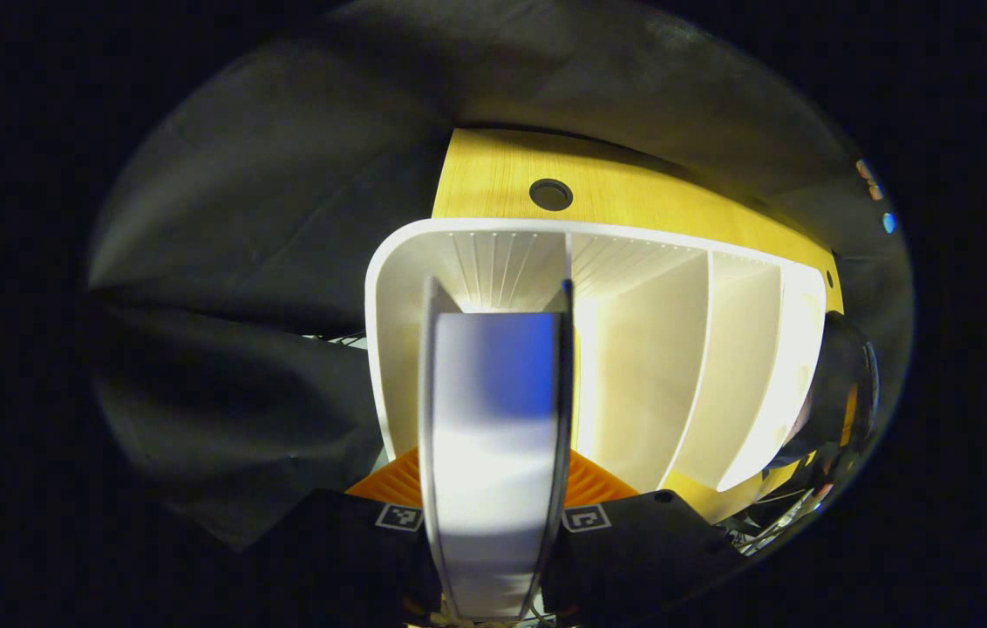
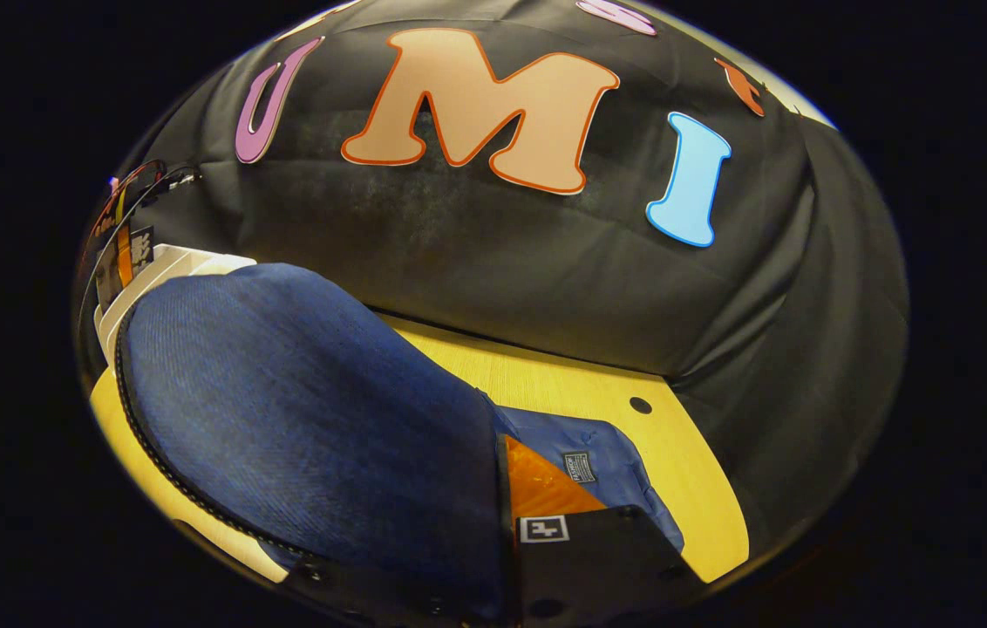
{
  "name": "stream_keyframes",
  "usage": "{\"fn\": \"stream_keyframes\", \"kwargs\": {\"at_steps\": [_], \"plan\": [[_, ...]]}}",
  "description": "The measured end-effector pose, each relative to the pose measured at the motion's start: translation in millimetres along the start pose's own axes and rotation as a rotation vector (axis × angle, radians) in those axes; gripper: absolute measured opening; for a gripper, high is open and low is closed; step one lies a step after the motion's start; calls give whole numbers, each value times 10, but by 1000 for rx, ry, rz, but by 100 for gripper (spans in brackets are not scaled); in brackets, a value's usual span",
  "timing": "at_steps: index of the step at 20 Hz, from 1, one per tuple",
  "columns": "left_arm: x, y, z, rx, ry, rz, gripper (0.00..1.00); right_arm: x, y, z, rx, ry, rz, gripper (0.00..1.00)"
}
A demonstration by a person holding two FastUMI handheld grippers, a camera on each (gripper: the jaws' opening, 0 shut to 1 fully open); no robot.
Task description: Open the schoolbag, grab two books from the bookshelf and put them into the schoolbag.
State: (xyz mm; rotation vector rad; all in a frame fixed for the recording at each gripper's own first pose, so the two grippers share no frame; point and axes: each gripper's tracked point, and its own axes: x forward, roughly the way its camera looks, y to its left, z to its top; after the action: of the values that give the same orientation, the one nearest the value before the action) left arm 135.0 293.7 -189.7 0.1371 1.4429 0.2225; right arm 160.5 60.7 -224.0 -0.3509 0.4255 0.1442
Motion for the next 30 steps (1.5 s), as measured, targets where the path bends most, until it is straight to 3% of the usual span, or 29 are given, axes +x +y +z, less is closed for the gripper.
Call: {"fn": "stream_keyframes", "kwargs": {"at_steps": [7, 11, 20, 25, 30], "plan": [[-113, 22, -137, -102, 29, 35, 40, 9, 4, -19, -1, 6, 6, 8], [-487, -34, -527, -221, 98, 90, 40, 15, 14, -26, -11, 5, 19, 8], [-1634, -527, -747, -152, -23, 116, 40, -27, -44, -29, -7, -7, 63, 7], [-2163, -1193, -845, -108, -89, 51, 40, -20, -86, -29, 5, -10, 95, 8], [-2244, -2162, -790, -14, -149, -95, 40, -22, -139, -26, 43, -7, 135, 7]]}}
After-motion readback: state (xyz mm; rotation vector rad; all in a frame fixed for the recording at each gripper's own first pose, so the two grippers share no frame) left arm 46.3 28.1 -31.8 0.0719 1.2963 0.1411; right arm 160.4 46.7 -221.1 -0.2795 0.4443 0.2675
